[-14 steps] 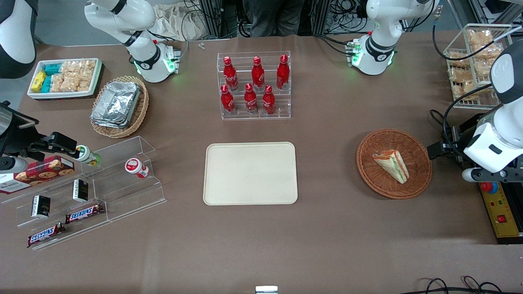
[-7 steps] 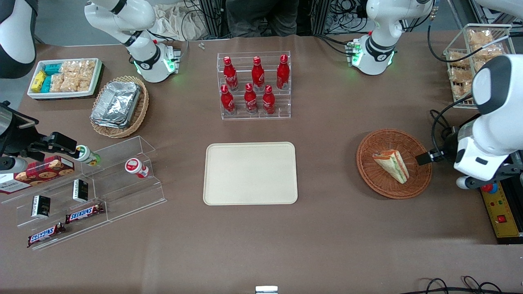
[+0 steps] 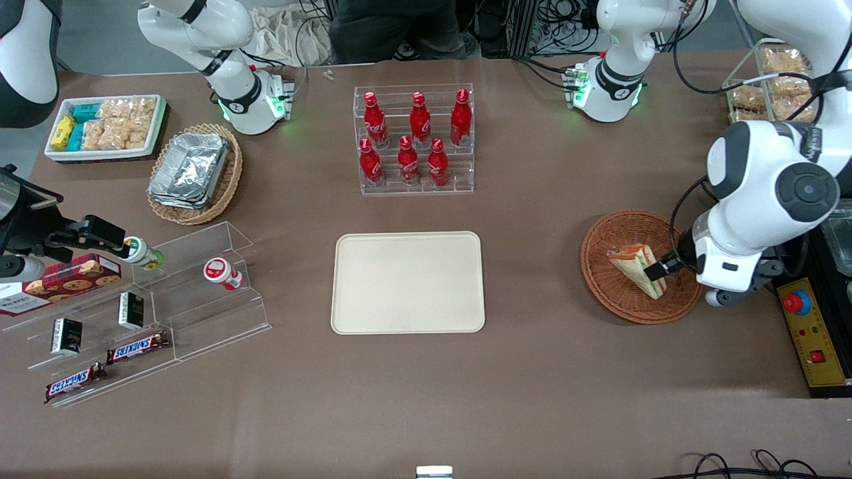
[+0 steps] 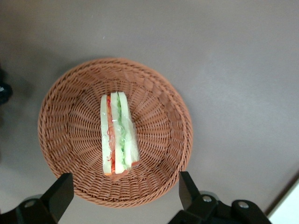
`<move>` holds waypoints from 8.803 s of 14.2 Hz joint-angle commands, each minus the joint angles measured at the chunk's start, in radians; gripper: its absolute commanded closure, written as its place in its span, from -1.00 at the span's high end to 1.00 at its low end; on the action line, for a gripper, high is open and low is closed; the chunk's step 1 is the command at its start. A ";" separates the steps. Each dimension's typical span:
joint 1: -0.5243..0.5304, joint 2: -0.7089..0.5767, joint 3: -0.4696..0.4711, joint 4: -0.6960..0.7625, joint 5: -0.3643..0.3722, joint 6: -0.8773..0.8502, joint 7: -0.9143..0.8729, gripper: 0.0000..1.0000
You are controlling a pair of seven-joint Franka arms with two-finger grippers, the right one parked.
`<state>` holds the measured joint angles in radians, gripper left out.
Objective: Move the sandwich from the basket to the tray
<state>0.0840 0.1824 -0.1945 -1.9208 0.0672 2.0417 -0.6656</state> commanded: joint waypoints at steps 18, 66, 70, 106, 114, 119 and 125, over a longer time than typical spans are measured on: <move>0.006 -0.026 0.009 -0.300 0.000 0.313 -0.232 1.00; -0.005 0.100 -0.352 0.416 0.014 -0.413 0.086 -0.37; -0.130 0.228 -0.350 0.414 0.023 -0.244 -0.041 -0.37; -0.100 0.139 -0.347 0.379 0.138 -0.201 -0.090 1.00; 0.132 -0.104 -0.344 0.238 0.014 -0.256 0.277 1.00; 0.109 -0.123 -0.107 0.322 -0.024 -0.383 0.545 1.00; -0.129 -0.098 0.242 0.402 -0.044 -0.411 0.593 1.00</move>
<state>-0.0146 0.0676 0.0305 -1.5771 0.0391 1.6680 -0.0745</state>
